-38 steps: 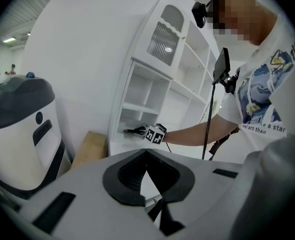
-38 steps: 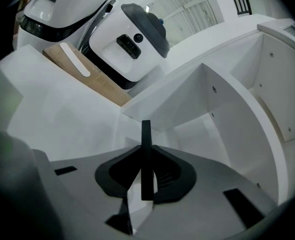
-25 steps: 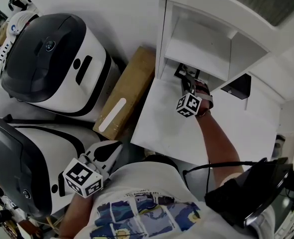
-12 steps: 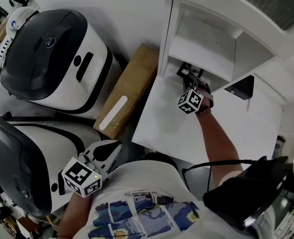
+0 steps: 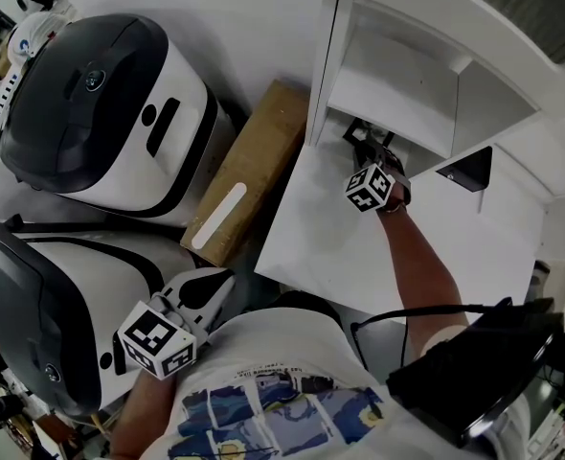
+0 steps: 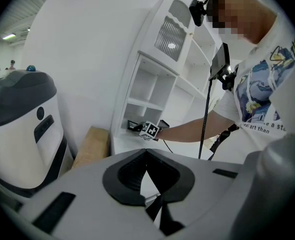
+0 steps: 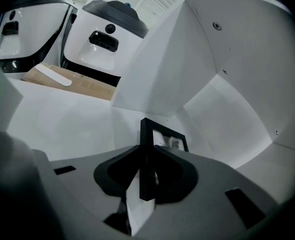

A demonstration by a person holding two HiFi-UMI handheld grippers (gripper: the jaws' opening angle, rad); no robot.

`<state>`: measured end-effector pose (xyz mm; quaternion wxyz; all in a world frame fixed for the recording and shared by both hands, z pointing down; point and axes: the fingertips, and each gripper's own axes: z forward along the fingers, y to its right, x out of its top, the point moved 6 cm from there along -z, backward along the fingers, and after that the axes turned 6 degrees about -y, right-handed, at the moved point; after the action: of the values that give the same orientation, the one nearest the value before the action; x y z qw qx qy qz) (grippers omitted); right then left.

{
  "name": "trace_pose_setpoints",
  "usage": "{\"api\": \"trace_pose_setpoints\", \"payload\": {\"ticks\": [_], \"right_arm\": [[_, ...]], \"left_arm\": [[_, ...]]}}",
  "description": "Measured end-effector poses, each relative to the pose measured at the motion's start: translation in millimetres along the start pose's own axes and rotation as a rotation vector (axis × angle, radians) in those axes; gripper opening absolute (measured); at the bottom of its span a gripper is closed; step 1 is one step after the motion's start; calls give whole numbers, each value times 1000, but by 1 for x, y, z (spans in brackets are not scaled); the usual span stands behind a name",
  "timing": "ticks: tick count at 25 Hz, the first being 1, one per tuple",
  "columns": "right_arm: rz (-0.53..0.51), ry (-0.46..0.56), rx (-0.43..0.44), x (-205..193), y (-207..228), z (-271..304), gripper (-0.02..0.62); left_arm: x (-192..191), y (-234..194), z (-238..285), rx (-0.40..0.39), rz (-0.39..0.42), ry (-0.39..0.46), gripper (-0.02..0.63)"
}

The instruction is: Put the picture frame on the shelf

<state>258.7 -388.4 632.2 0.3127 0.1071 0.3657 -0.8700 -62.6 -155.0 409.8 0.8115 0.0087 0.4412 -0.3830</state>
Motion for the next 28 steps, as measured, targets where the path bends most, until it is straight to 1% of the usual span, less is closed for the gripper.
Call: {"api": "trace_pose_setpoints", "payload": {"ticks": [13, 18, 28], "right_arm": [[41, -13, 82, -3, -4, 11, 107], [71, 0, 113, -3, -3, 13, 108], [142, 11, 221, -4, 3, 17, 107]], "left_arm": [[0, -2, 1, 5, -8, -7, 14], [-2, -3, -2, 16, -14, -9, 14], [-3, -2, -2, 14, -15, -3, 14]]}}
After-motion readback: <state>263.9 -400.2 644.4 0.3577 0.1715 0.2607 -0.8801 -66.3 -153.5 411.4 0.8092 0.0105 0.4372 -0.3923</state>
